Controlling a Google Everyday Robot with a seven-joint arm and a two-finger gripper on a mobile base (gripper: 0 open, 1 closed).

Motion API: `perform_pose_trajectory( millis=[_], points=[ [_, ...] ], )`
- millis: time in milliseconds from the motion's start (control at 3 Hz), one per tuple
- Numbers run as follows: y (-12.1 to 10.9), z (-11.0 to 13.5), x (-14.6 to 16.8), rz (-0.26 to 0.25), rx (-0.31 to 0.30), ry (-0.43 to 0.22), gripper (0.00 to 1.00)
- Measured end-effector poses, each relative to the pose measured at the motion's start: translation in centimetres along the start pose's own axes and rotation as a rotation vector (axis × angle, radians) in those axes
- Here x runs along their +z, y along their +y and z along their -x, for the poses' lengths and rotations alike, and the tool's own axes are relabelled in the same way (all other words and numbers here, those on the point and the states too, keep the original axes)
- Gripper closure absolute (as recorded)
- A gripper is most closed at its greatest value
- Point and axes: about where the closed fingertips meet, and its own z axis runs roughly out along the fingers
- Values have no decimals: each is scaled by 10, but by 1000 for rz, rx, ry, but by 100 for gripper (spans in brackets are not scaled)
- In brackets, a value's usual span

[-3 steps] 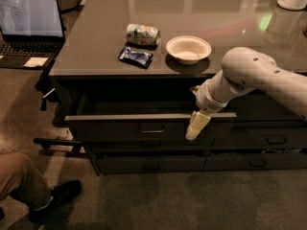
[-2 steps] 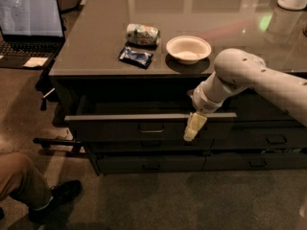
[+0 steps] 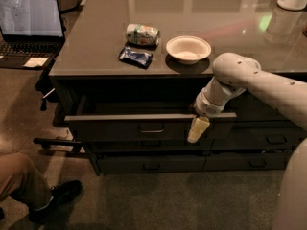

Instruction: Open top drawer

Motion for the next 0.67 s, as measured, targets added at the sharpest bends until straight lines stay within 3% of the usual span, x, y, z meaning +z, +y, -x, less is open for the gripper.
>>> perform_pose_trajectory(
  millis=[667],
  points=[
    [4, -21, -24, -9, 28, 62, 65]
  ],
)
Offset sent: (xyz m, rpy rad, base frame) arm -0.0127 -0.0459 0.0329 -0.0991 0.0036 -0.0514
